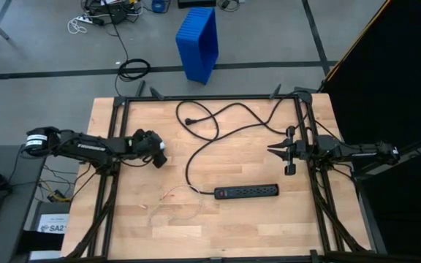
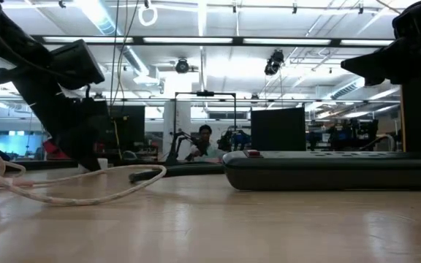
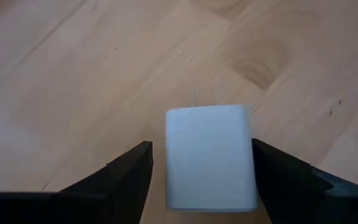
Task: Insert USB
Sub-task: Insert the pink charger cable into the white charger adapter
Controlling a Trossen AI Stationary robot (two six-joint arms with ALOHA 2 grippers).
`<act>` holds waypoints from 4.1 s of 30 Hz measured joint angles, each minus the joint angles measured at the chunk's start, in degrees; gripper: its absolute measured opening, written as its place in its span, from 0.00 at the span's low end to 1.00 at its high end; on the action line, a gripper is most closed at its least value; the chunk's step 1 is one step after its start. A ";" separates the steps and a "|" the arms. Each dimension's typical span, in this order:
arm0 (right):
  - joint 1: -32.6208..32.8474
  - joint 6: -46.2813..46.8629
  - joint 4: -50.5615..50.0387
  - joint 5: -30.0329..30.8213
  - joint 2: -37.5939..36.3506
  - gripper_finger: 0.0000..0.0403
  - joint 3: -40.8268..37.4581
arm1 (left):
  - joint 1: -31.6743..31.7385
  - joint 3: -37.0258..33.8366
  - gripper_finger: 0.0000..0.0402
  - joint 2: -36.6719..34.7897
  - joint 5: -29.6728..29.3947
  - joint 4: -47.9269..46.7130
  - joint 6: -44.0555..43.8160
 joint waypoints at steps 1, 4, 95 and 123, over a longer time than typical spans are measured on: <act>0.00 0.02 0.07 0.01 -0.01 0.06 0.00 | 0.00 0.04 0.60 0.02 0.06 -0.07 0.02; 0.00 0.02 0.54 0.00 0.03 0.06 0.00 | 0.00 0.04 0.57 -0.04 0.29 -0.10 0.29; -9.66 28.68 58.38 -2.24 90.25 0.36 26.18 | -14.78 23.51 0.39 25.62 -20.09 38.17 57.51; -12.83 33.38 51.45 -17.46 107.89 0.35 47.57 | -16.70 23.44 0.39 25.66 -21.41 38.09 60.36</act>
